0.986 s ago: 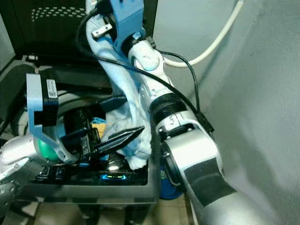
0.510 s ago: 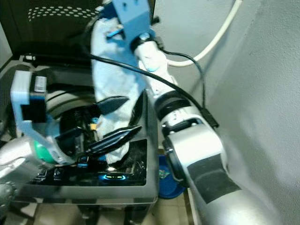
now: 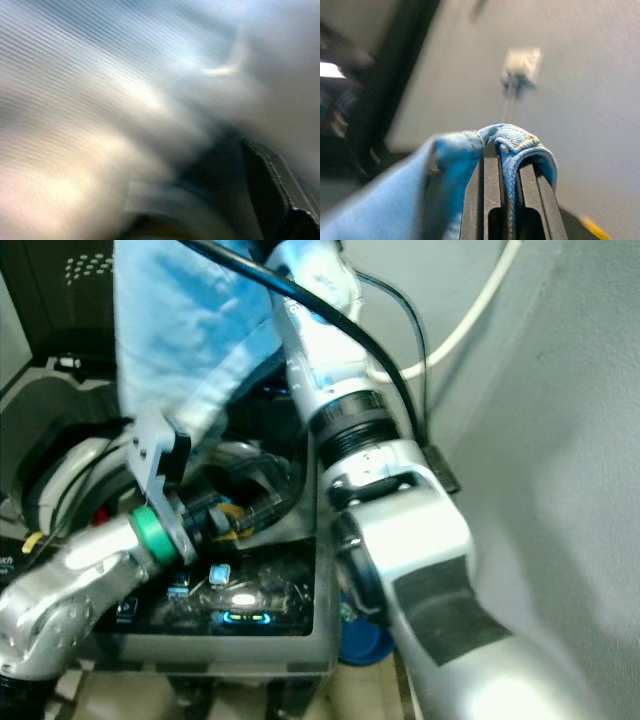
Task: Clothes washing
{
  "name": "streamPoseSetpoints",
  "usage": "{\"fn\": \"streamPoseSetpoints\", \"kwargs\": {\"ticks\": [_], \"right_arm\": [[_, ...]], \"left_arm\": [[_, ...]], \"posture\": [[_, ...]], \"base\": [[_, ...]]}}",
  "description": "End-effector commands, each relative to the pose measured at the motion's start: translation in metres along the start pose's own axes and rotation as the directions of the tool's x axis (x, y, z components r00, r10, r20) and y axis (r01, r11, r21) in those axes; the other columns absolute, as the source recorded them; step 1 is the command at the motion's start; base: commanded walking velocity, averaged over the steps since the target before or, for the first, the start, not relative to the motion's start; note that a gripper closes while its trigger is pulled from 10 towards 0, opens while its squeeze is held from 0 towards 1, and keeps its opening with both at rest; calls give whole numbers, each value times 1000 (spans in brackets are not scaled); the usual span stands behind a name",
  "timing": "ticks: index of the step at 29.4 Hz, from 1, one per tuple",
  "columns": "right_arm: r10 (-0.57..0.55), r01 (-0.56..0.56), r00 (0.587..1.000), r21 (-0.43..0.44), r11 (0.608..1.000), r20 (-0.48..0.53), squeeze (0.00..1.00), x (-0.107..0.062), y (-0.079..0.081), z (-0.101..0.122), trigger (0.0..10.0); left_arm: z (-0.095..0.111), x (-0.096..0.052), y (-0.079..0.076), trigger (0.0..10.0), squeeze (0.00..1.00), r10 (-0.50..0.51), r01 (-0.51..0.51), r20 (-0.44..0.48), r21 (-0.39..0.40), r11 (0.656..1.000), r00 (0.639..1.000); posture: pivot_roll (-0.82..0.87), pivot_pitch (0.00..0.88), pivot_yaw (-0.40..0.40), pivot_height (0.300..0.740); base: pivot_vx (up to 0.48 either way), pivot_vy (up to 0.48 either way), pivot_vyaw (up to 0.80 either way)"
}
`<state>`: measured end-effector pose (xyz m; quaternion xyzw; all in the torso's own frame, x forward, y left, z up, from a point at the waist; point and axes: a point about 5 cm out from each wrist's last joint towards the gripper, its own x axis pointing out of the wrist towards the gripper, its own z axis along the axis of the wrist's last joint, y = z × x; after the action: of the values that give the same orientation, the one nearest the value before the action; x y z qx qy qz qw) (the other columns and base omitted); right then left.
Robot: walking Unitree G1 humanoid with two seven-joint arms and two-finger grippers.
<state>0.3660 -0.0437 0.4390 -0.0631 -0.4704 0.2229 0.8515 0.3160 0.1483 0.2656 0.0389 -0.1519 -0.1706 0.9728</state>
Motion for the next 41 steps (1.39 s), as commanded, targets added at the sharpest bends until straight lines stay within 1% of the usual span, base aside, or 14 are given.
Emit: {"fn": "streamPoseSetpoints", "kwargs": {"ticks": [1, 3, 5, 8, 14, 15, 16, 28, 30, 31, 36, 38, 39, 41], "right_arm": [[6, -8, 998, -21, 1000, -63, 0, -8, 2, -14, 10000], [56, -63, 977, -26, 998, -205, 0, -31, 17, -49, 10000], [56, -63, 977, -26, 998, -205, 0, -31, 17, -49, 10000], [182, -158, 933, 101, 982, -311, 0, -62, 68, -83, 10000], [224, -180, 931, 171, 969, -287, 0, -61, 87, -80, 10000], [223, -182, 933, 163, 970, -282, 216, -58, 86, -78, 10000], [221, -181, 935, 162, 970, -279, 1000, -56, 84, -77, 10000], [359, -325, 889, 161, 932, -284, 1000, -55, 79, -76, 10000], [489, -452, 824, 189, 872, -287, 1000, -62, 84, -78, 10000], [683, -633, 671, 257, 731, -288, 1000, -77, 91, -82, 10000], [753, -710, 575, 262, 654, -322, 1000, -88, 93, -87, 10000], [753, -712, 568, 260, 652, -333, 835, -89, 94, -89, 10000], [748, -710, 569, 256, 656, -342, 0, -90, 94, -90, 10000], [734, -695, 583, 254, 673, -350, 0, -90, 93, -92, 10000]], "left_arm": [[6, -1, 14, 10000, 0, 117, -119, 49, 50, 992, 992], [30, -6, 59, 10000, 0, 339, -368, 174, 176, 913, 924], [30, -6, 59, 10000, 0, 339, -368, 174, 176, 913, 924], [58, -12, 92, 10000, 0, 422, -497, 287, 287, 819, 860], [44, -3, 43, 10000, 0, 195, -222, 182, 137, 965, 964], [38, -3, 23, 10000, 0, 119, -139, 165, 109, 984, 979], [33, -5, 6, 10000, 0, 69, -82, 152, 80, 993, 986], [30, -3, -15, 10000, 0, 163, -206, 252, 157, 966, 954], [32, -2, -13, 10000, 0, 174, -225, 267, 170, 960, 948], [35, -2, -11, 10000, 0, 173, -231, 277, 192, 954, 945], [36, -6, -17, 10000, 0, 148, -228, 298, 257, 939, 943], [36, -8, -19, 10000, 0, 150, -236, 302, 271, 933, 941], [35, -10, -20, 10000, 0, 171, -259, 305, 276, 926, 937], [34, -12, -22, 10000, 0, 191, -285, 314, 287, 915, 930]], "posture": [[91, 30, 7, 740], [96, 31, 6, 740], [96, 31, 6, 740], [114, 36, 1, 740], [123, 52, 10, 740], [126, 55, 13, 740], [125, 55, 13, 740], [128, 65, 12, 740], [128, 65, 12, 740], [122, 67, 17, 740], [119, 69, 16, 740], [121, 68, 17, 740], [123, 69, 16, 740], [125, 72, 15, 740]], "base": [[0, 0, 0], [0, 0, 0], [0, 0, 0], [0, 0, 0], [0, 0, 0], [0, 0, 0], [0, 0, 0], [0, 0, 0], [0, 0, 0], [0, 0, 0], [0, 0, 0], [0, 0, 0], [0, 0, 0], [0, 0, 0]]}}
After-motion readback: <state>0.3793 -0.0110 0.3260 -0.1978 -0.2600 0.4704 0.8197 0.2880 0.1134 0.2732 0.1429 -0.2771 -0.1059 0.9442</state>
